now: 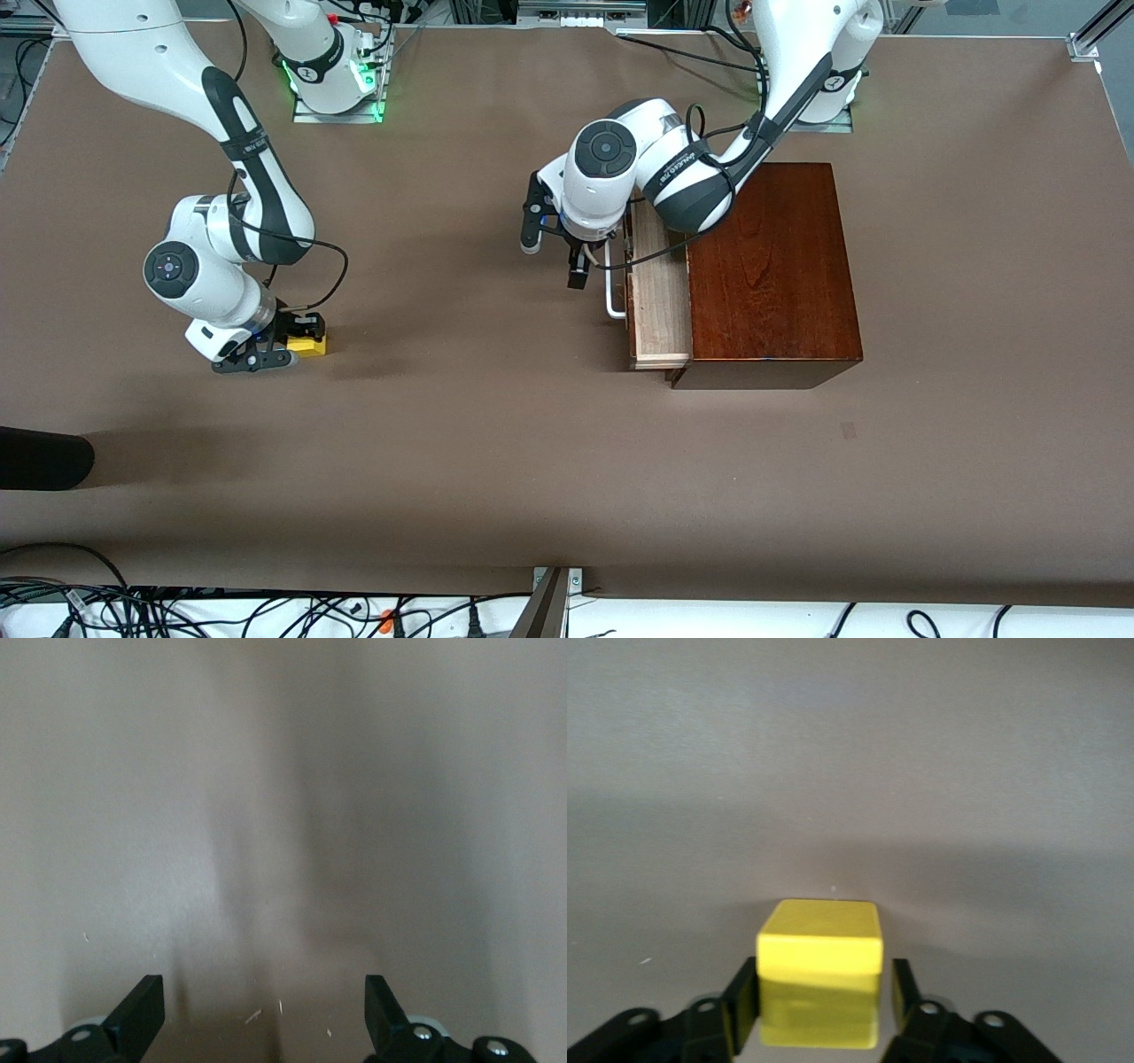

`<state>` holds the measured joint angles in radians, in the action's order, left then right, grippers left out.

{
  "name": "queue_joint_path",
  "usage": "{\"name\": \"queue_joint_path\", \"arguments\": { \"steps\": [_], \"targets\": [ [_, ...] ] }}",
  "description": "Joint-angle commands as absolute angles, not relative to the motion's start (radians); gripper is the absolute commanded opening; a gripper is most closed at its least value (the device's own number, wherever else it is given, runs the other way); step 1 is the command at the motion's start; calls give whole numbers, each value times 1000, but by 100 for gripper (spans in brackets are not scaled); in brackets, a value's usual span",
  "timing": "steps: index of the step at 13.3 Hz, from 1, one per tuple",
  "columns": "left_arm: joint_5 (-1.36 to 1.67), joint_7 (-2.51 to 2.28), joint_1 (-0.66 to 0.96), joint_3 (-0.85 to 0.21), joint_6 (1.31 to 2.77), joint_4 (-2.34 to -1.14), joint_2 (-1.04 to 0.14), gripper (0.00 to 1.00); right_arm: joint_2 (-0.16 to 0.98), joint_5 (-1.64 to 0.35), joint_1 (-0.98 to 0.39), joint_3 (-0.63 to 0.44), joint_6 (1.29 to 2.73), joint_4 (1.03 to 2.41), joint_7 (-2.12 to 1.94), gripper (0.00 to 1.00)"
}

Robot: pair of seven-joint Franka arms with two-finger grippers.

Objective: Open drawer, take yellow block, close drawer
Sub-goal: 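Set the cube on the table while the left gripper pushes the drawer, then push the drawer fully shut with the left gripper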

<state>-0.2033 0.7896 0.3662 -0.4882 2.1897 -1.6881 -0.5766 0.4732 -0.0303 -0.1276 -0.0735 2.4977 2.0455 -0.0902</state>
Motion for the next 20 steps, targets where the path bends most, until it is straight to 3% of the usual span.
{"name": "queue_joint_path", "arguments": {
  "steps": [1, 3, 7, 12, 14, 17, 20],
  "targets": [
    [-297, 818, 319, -489, 2203, -1756, -538, 100, 434, -12, -123, -75, 2510, 2045, -100, 100],
    [-310, 836, 292, -492, 2178, -1769, -534, 100, 329, -9, -121, -77, 2434, 2028, -107, 100],
    [-308, 853, 230, -503, 2060, -1766, -482, 100, 120, -28, -121, -40, 2069, 1899, -48, 100],
    [-296, 853, 201, -503, 2026, -1766, -471, 100, 75, -28, -126, -9, 1627, 1579, 11, 100],
    [-269, 850, 199, -506, 2026, -1758, -466, 100, 75, -32, -126, -9, 1539, 1511, 67, 100],
    [-68, 809, 180, -503, 2002, -1752, -381, 100, 75, -32, -126, -9, 1525, 1499, 80, 100],
    [-12, 675, 137, -502, 1834, -1657, -318, 100, 80, -31, -126, -11, 1528, 1483, 77, 100]
  ]
}}
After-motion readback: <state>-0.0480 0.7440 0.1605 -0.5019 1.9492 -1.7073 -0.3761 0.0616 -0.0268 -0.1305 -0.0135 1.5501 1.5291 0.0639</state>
